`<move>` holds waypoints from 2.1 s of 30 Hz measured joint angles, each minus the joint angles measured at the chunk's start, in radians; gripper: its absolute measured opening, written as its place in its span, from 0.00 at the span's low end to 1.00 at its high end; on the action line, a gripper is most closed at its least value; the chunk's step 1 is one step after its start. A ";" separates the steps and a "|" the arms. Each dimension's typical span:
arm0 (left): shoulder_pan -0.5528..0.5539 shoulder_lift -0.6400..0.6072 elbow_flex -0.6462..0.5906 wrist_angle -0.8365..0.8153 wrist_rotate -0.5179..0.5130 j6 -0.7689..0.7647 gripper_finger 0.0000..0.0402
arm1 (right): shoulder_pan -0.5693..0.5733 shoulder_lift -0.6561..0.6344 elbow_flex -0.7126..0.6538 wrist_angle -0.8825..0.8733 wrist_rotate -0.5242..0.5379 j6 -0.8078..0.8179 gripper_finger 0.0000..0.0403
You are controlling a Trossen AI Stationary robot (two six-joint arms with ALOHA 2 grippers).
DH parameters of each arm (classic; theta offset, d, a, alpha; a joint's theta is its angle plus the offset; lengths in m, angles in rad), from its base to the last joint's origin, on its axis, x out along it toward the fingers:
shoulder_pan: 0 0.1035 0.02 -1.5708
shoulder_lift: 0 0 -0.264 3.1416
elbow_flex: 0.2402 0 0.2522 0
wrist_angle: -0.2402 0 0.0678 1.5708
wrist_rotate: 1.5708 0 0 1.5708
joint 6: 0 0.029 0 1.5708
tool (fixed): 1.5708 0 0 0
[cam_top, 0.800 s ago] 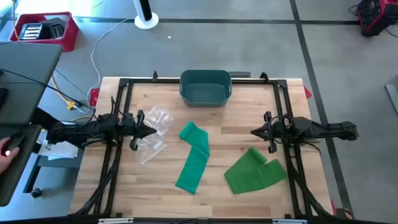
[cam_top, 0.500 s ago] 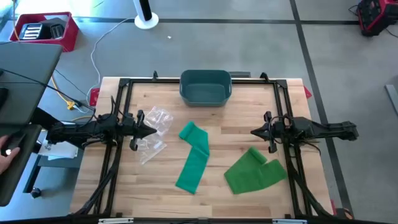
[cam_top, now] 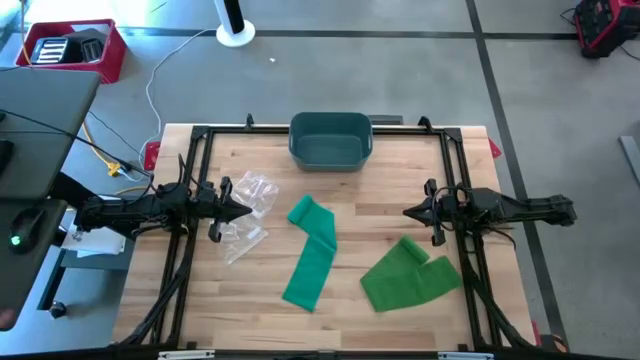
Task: Roll bandage
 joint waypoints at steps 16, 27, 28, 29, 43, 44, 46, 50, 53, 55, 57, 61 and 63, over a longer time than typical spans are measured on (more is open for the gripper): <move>0.000 0.000 0.000 0.000 0.000 0.000 0.01 | 0.000 0.000 0.000 0.000 0.000 0.000 0.02; 0.000 0.000 0.001 -0.014 -0.087 0.078 0.01 | 0.000 0.000 0.000 0.000 0.000 0.000 0.02; 0.000 0.000 0.001 -0.014 -0.088 0.078 0.01 | 0.000 0.000 0.000 0.000 0.000 0.000 0.02; 0.000 0.000 0.001 -0.013 -0.088 0.078 0.01 | 0.000 0.000 0.000 0.000 0.000 0.000 0.02; -0.001 0.003 0.001 0.092 -0.178 -0.178 0.01 | 0.000 0.000 0.000 0.000 0.000 0.000 0.02; -0.001 0.010 0.001 0.124 -0.199 -0.196 0.01 | 0.000 0.000 0.000 0.000 0.000 0.000 0.02; -0.001 0.032 0.001 0.216 -0.214 -0.182 0.01 | 0.000 0.000 0.000 0.000 0.000 0.000 0.02; -0.047 0.133 0.001 0.413 -0.229 -0.132 0.00 | 0.000 0.000 0.000 0.000 0.000 0.000 0.02; -0.102 0.248 0.017 0.541 -0.270 -0.105 0.00 | 0.000 0.000 0.000 0.000 0.000 0.000 0.02; -0.146 0.341 0.047 0.549 -0.324 -0.081 0.00 | 0.000 0.000 0.000 0.000 0.000 0.000 0.02; -0.187 0.442 0.084 0.549 -0.395 -0.079 0.00 | 0.000 0.000 0.000 0.000 0.000 0.000 0.02; -0.254 0.661 0.161 0.548 -0.500 -0.077 0.00 | 0.000 0.000 0.000 0.000 0.000 0.000 0.02; -0.280 0.771 0.192 0.534 -0.520 -0.078 0.00 | 0.000 0.000 0.000 0.000 0.000 0.000 0.02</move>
